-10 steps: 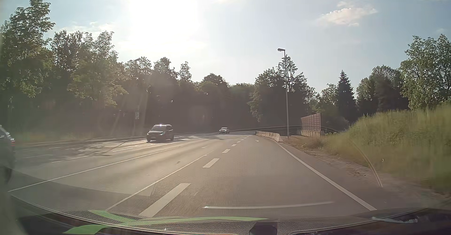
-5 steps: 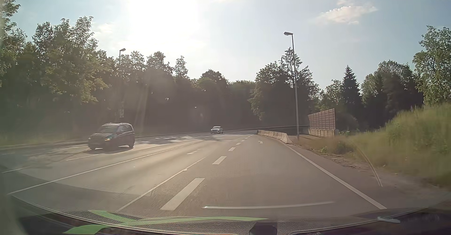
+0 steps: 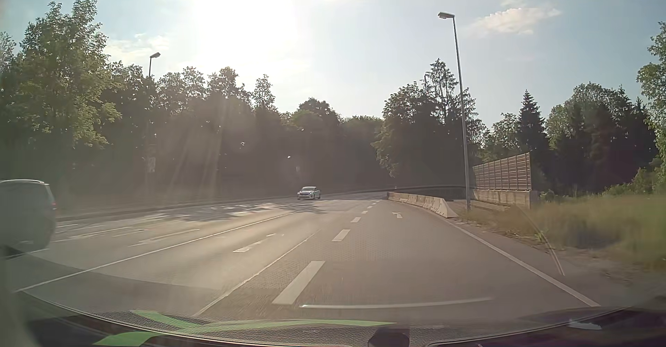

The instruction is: Follow the waypoints while adhering to traffic rules and regulations

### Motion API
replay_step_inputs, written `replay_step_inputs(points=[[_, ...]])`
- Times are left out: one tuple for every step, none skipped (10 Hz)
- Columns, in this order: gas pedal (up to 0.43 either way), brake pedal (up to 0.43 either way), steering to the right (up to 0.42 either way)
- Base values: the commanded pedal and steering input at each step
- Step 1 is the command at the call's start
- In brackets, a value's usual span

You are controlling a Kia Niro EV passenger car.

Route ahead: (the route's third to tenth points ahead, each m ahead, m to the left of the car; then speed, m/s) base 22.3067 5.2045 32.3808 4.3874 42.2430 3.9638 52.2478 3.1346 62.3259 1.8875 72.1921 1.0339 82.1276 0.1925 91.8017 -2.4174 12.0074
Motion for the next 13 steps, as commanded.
replay_step_inputs(points=[[0.358,0.0,-0.012],[0.358,0.0,-0.011],[0.358,0.0,-0.009],[0.358,0.0,-0.008],[0.358,0.0,-0.007],[0.358,0.0,-0.006],[0.358,0.0,-0.006],[0.35,0.0,-0.006],[0.331,0.0,-0.004],[0.299,0.0,-0.002],[0.299,0.0,0.0],[0.299,0.0,0.0],[0.299,0.0,0.0]])
